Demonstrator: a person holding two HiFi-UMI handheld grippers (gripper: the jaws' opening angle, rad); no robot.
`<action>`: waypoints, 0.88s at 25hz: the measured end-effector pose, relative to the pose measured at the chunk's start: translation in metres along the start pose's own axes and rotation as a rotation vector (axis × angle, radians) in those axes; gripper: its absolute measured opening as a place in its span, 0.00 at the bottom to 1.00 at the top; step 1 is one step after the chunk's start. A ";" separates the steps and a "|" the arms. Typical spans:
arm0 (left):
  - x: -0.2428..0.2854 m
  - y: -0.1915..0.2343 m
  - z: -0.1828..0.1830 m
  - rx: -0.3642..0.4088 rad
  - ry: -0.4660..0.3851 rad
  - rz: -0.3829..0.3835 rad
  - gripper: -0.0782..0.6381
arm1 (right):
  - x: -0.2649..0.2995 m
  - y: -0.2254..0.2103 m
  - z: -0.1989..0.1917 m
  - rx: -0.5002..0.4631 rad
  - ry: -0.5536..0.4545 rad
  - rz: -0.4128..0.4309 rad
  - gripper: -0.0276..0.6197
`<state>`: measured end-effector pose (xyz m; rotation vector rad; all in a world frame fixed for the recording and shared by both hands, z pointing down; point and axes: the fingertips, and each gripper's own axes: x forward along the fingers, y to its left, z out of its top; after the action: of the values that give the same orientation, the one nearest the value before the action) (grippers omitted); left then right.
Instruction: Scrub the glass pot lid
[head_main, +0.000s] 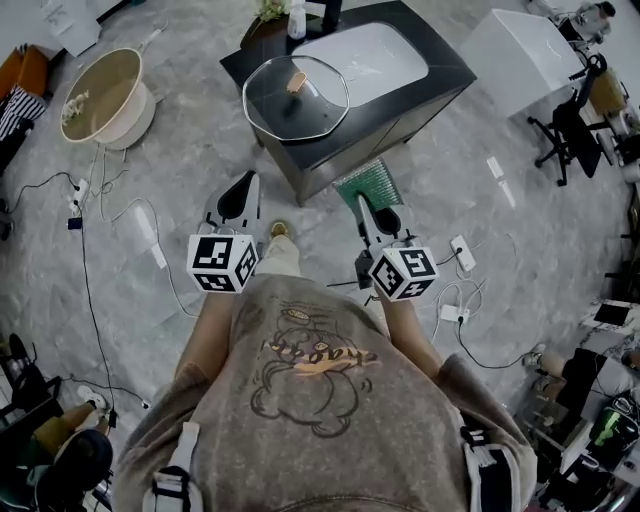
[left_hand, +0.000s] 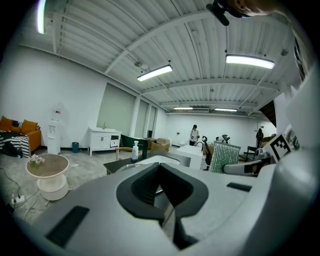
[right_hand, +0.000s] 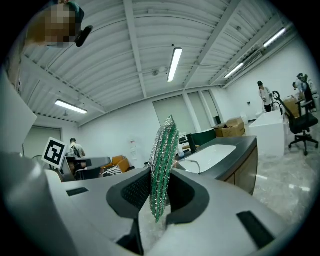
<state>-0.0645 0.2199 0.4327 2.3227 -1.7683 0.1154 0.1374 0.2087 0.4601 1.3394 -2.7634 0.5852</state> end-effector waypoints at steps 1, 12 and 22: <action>0.012 0.009 0.004 0.000 0.007 -0.008 0.12 | 0.015 -0.003 0.004 0.000 0.004 -0.004 0.18; 0.128 0.074 0.037 0.011 0.059 -0.120 0.12 | 0.127 -0.031 0.042 0.022 0.002 -0.103 0.18; 0.191 0.089 0.043 0.009 0.110 -0.193 0.12 | 0.169 -0.057 0.056 0.028 0.021 -0.147 0.18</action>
<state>-0.1007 0.0085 0.4392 2.4283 -1.4871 0.2145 0.0824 0.0300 0.4558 1.5157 -2.6207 0.6285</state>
